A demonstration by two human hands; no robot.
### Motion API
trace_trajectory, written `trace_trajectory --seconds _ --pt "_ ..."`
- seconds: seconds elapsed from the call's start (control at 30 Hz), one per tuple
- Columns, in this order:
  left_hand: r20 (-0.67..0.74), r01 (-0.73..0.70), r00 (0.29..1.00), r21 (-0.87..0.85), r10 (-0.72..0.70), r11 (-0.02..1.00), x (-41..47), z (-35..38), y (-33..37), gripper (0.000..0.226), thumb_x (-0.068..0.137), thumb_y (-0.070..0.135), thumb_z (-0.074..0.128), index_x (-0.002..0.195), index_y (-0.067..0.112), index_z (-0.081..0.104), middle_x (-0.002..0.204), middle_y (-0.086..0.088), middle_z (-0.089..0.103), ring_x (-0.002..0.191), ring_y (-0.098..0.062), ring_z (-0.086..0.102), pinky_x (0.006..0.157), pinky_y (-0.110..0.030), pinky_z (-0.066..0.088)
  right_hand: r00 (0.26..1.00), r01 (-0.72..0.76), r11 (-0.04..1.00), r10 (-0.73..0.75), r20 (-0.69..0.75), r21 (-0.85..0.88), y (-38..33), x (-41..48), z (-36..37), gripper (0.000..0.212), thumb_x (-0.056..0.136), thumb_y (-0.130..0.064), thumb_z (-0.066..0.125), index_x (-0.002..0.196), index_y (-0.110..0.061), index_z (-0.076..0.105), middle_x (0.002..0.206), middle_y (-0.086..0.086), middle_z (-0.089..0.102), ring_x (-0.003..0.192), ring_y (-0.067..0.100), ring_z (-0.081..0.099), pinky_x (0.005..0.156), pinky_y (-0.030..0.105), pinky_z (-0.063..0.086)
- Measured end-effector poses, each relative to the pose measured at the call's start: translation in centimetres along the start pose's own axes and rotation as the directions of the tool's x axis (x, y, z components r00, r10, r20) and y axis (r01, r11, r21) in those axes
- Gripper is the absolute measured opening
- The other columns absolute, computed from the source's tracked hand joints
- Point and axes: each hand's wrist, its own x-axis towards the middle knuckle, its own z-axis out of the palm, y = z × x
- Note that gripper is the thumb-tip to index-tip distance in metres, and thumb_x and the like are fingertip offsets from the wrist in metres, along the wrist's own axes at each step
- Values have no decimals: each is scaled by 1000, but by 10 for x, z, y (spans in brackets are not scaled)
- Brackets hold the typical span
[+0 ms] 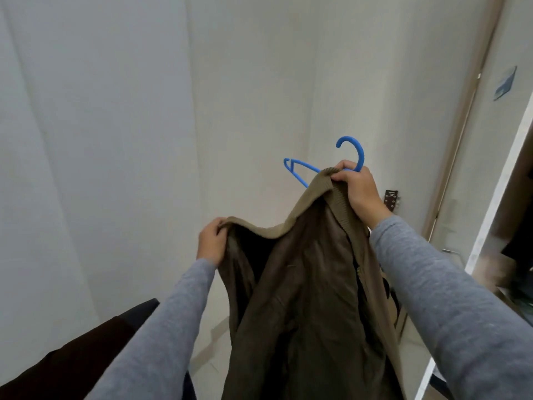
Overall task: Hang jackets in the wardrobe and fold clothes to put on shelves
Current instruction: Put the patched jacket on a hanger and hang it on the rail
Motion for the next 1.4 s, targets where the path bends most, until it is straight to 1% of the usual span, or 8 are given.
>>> trace_trajectory --seconds 0.23,0.33,0.43,0.63,0.73,0.93,1.2,1.4 --pt "-193 -45 980 68 58 997 56 -71 47 19 91 12 55 85 1 69 80 -7 61 82 -13 50 67 -22 32 983 -144 964 165 76 -222 38 -7 13 12 88 -12 52 78 -7 54 76 5 53 72 14 47 61 24 34" --pt "-193 6 981 69 8 998 64 -77 60 28 91 18 55 66 6 56 66 -10 49 73 -15 42 63 -28 30 949 -155 916 243 203 -371 51 -12 27 16 87 -10 55 74 -18 51 78 -2 54 79 16 50 61 23 35" --pt "-156 33 988 99 -18 995 61 -78 66 37 91 20 56 55 12 48 56 -4 43 69 -15 41 60 -27 28 894 -107 882 288 344 -459 64 -21 46 18 82 4 53 92 -10 60 92 5 57 88 21 56 67 24 42" --pt "-9 31 1000 246 -30 969 46 -67 66 51 91 33 57 48 10 42 51 -6 40 58 -21 40 61 -29 31 926 -215 977 202 320 7 64 -35 78 14 98 -8 44 89 -11 54 72 8 57 50 12 54 57 28 47" --pt "7 55 998 328 -61 943 36 -54 56 55 92 30 56 45 12 34 48 -3 34 55 -22 36 60 -29 28 958 -147 976 100 267 163 62 -43 84 11 101 -15 39 105 -10 48 76 6 62 45 8 46 51 21 42" --pt "-100 197 979 236 -178 951 36 -54 40 52 94 30 54 49 11 34 52 -1 32 49 -15 29 56 -28 31 990 -121 917 82 117 379 55 -56 74 22 100 -14 42 80 -8 50 60 3 45 42 3 34 45 16 33" --pt "-304 251 927 66 -220 966 51 -86 30 52 93 28 55 49 10 36 51 -3 36 61 -21 38 61 -27 28 953 -242 933 176 248 267 76 -78 73 28 97 -14 48 69 -12 45 52 -4 36 45 7 29 40 15 28" --pt "-58 -37 997 93 43 995 44 -77 66 54 89 29 61 49 17 28 49 1 25 50 -13 25 52 -27 27 946 -173 983 148 288 63 64 -91 127 21 97 -20 49 76 -14 50 62 -2 47 53 9 41 53 24 38"
